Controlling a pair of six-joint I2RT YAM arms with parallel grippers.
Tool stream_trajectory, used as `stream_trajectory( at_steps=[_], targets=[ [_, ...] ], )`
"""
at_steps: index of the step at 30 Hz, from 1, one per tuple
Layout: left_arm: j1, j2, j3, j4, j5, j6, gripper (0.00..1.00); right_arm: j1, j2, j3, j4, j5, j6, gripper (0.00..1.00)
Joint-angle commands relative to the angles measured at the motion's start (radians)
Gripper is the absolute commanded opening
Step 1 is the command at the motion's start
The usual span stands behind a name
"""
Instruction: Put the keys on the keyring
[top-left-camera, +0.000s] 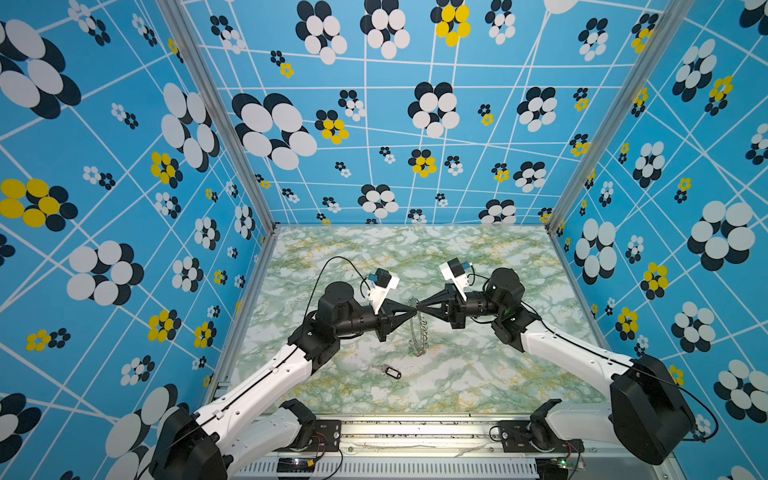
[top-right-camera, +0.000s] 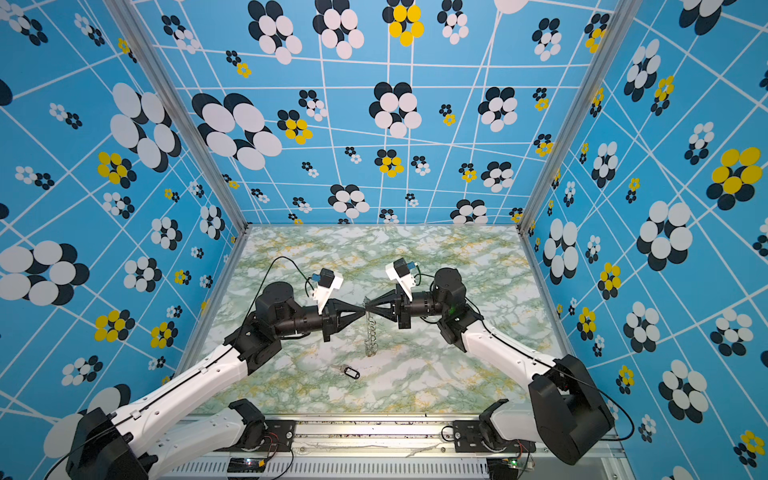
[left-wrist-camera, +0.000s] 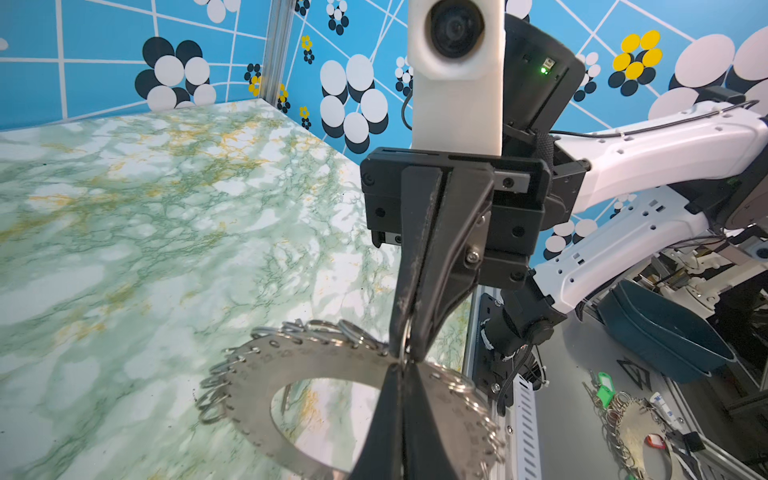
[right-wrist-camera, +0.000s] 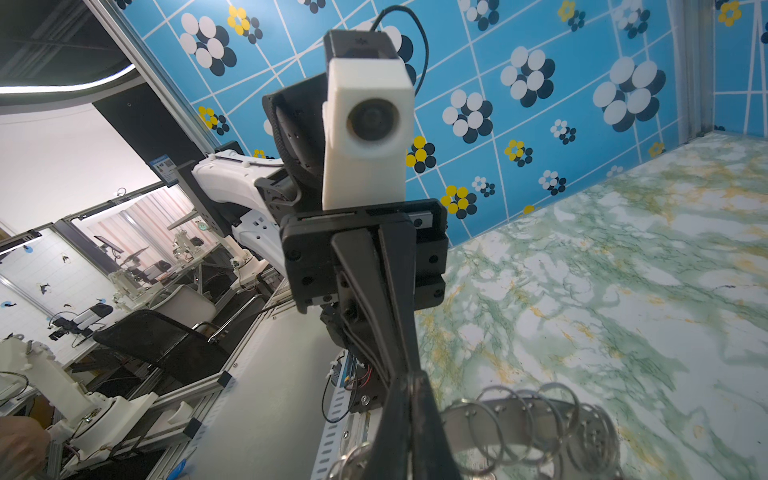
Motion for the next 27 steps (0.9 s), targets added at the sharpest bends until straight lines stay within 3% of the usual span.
stream_trajectory(
  at_steps=[1,6,8,16,19,23,27],
  targets=[
    [-0.007,0.001,-0.001,0.033,-0.04,0.018,0.0,0.033,-0.013,0.044,0.002,-0.047,0.006,0.0],
    [-0.007,-0.008,-0.005,0.052,-0.053,0.006,0.0,0.054,-0.026,0.058,-0.091,-0.045,-0.055,0.0],
    [-0.007,-0.005,-0.001,0.062,-0.048,-0.002,0.1,0.068,-0.033,0.069,-0.161,-0.035,-0.108,0.0],
    [-0.007,0.003,-0.008,0.098,-0.038,-0.023,0.12,0.094,-0.044,0.093,-0.254,-0.02,-0.17,0.0],
    [-0.006,-0.001,-0.013,0.118,-0.037,-0.028,0.1,0.102,-0.039,0.101,-0.288,-0.02,-0.192,0.0],
    [-0.006,-0.014,-0.02,0.147,-0.037,-0.03,0.0,0.108,-0.036,0.105,-0.31,-0.02,-0.202,0.0],
    [-0.004,-0.033,-0.026,0.148,-0.049,-0.015,0.0,0.108,-0.04,0.101,-0.321,-0.012,-0.205,0.0]
  ],
)
